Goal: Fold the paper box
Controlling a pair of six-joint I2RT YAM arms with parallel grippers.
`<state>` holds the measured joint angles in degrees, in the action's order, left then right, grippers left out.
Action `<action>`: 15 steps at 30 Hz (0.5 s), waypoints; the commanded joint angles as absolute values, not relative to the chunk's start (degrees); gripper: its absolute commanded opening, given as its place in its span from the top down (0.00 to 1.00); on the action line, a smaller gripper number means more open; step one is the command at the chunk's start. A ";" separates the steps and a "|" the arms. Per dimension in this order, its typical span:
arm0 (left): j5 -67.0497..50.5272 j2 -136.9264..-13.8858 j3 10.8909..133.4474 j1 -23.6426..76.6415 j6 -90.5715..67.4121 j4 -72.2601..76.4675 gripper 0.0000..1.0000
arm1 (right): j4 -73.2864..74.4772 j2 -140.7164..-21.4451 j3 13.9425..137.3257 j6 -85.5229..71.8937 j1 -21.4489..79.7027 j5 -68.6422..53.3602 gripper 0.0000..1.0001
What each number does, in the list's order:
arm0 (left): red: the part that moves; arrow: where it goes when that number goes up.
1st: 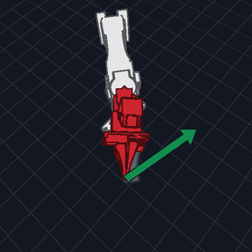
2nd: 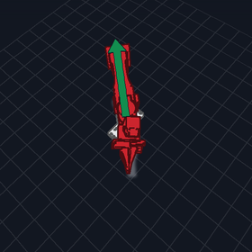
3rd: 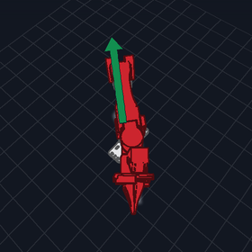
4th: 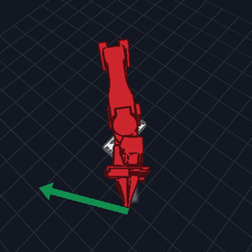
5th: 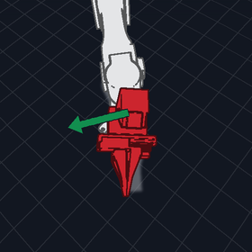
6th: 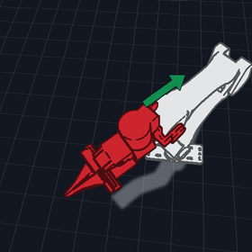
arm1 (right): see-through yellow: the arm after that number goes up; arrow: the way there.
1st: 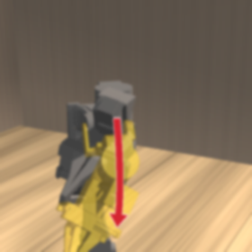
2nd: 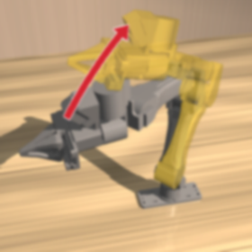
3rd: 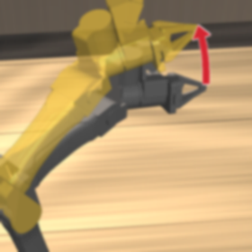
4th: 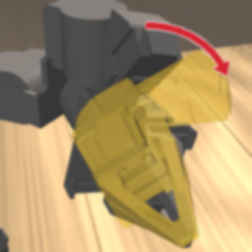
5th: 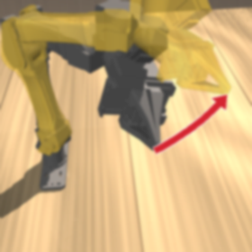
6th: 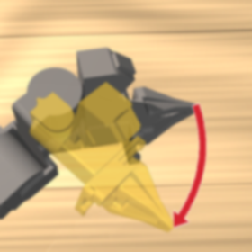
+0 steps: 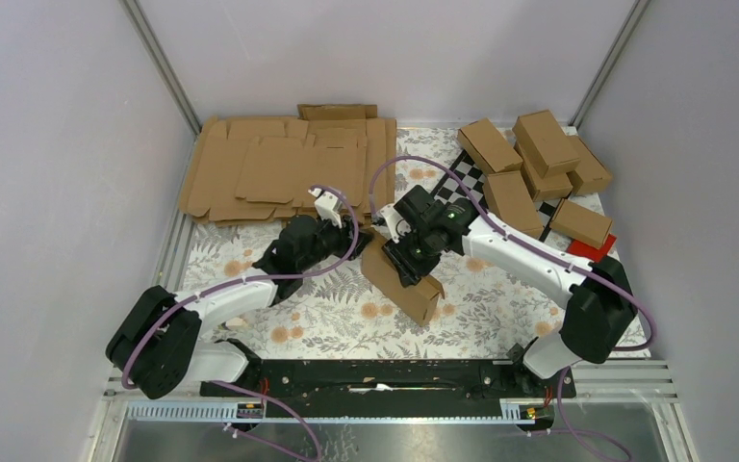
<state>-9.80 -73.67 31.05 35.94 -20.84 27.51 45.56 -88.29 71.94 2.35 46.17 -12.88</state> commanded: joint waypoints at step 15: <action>-11.95 -70.08 32.31 35.77 -18.52 27.47 0.69 | 43.23 -85.20 71.46 2.90 46.93 -15.52 0.61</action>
